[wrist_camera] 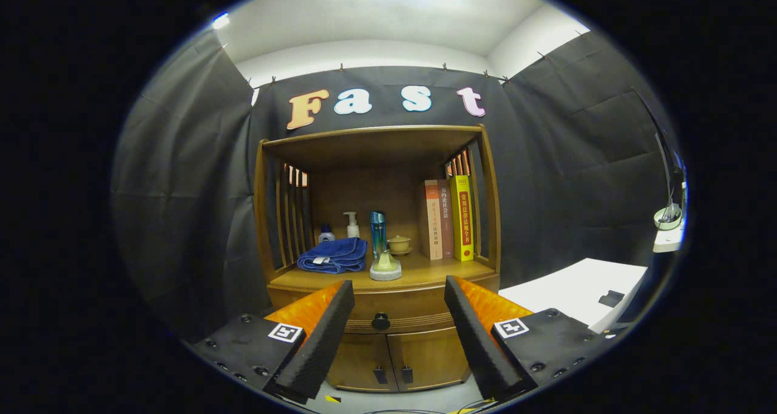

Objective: Pull open the drawer, take out the items inside it, and place them on the countertop above the cabinet.

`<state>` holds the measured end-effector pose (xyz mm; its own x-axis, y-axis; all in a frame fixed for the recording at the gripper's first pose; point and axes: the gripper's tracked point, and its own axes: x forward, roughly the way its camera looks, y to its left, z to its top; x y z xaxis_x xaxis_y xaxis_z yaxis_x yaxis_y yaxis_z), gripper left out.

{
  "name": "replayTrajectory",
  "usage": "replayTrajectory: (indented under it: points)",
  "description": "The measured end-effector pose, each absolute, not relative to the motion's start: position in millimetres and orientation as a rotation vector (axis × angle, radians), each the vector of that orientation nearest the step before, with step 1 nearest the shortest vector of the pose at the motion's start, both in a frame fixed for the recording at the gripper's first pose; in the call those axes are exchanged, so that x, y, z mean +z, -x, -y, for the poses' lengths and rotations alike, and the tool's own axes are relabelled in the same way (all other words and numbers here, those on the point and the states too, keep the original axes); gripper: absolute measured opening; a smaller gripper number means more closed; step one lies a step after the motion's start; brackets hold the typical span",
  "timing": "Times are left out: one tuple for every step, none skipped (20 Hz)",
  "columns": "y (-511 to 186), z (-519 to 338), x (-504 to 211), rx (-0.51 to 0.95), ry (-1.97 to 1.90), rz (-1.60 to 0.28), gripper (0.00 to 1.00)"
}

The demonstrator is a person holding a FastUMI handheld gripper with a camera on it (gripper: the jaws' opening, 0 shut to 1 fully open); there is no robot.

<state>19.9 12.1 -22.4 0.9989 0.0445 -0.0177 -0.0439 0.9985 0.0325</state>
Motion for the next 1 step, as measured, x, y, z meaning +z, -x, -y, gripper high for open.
replayTrajectory:
  points:
    - [-20.4,-13.6,-23.9,0.046,-0.030,-0.022,0.99]
